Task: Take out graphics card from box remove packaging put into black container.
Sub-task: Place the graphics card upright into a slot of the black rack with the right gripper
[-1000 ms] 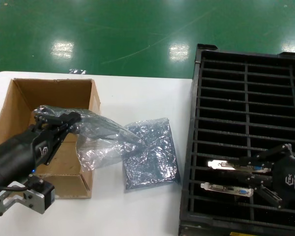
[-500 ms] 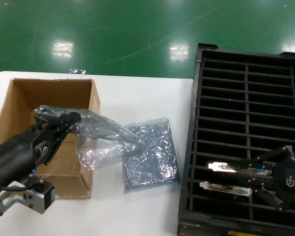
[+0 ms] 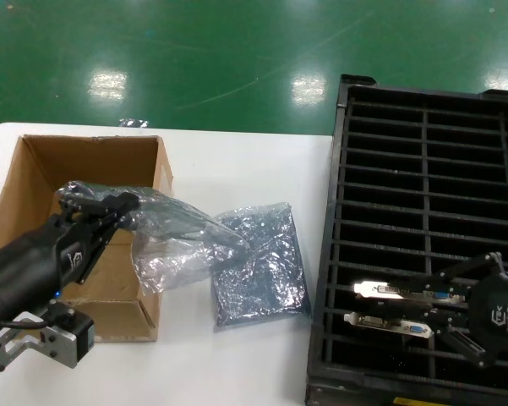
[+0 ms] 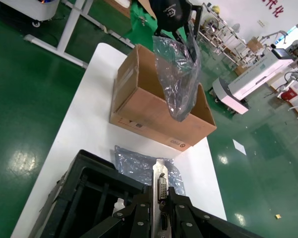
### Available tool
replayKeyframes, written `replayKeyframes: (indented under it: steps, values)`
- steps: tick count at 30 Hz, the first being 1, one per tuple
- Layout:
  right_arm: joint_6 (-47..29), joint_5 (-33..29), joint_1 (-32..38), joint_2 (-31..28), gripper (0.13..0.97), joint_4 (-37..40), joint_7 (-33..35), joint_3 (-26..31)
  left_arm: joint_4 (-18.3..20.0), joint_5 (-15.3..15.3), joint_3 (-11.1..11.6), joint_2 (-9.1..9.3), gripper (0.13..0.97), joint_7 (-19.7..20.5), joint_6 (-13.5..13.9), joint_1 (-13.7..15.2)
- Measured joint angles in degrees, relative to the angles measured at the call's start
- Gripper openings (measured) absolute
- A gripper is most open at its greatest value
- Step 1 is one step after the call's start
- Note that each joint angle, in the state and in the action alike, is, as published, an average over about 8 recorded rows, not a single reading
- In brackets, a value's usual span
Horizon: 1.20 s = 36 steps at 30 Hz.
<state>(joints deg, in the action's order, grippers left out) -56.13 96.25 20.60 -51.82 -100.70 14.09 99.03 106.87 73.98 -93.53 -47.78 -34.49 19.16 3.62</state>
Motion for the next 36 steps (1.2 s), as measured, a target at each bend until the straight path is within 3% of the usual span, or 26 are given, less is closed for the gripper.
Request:
replayKeyframes:
  steps: [20,36]
  values:
    - [-1.37,-2.31,4.91,2.51,0.183,5.37,0.21,3.30,0.00,0.00,0.00,0.00,0.138,0.00,0.00,0.00]
    - [-1.71,-1.51,4.87,2.21,0.183,4.03,-1.54,2.70,0.00,0.00,0.00,0.00,0.138,0.00,0.00,0.00]
